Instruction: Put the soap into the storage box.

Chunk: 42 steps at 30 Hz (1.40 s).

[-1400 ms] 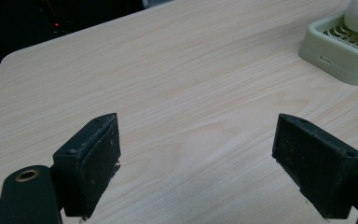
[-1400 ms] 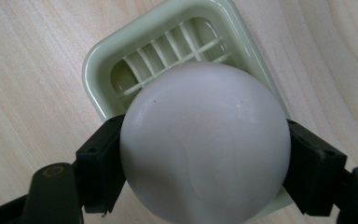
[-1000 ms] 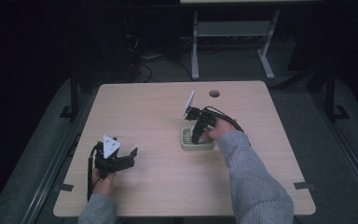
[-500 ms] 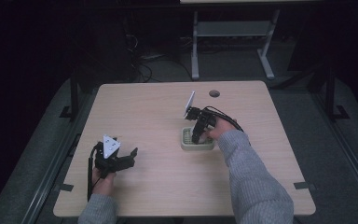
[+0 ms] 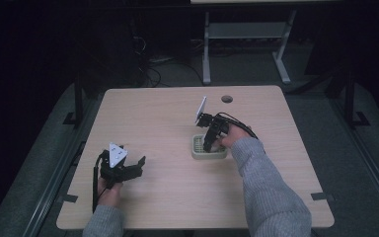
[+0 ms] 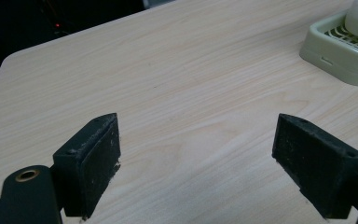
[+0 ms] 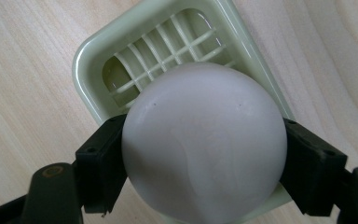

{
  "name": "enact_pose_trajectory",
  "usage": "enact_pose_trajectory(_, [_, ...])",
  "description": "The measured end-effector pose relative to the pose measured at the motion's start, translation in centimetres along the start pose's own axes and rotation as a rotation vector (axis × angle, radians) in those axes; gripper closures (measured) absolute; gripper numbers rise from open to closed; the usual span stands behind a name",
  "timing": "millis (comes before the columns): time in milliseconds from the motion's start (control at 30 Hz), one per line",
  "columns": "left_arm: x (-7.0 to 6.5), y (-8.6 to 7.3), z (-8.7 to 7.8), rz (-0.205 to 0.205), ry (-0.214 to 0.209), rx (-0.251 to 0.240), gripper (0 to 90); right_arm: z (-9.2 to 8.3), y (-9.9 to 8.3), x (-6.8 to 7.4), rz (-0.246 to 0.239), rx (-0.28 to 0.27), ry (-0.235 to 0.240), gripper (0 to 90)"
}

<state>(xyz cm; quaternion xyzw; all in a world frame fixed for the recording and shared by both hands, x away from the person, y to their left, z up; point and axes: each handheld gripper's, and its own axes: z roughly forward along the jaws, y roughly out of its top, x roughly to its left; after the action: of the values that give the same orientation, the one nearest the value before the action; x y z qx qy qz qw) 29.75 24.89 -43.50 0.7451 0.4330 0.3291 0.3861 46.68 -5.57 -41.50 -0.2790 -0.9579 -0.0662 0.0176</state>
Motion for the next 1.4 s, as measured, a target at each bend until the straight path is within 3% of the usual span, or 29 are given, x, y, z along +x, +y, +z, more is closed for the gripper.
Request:
enact_pose_trajectory(633, [-0.1, 0.0, 0.0, 0.001, -0.001, 0.001, 14.8, -2.0, -0.5, 0.1, 0.037, -0.056, 0.0, 20.4])
enact_pose_trajectory(1400, [-0.1, 0.0, 0.0, 0.004, 0.0, 0.0, 14.8, -4.2, -3.5, 0.0, 0.063, -0.108, -0.005, 20.6])
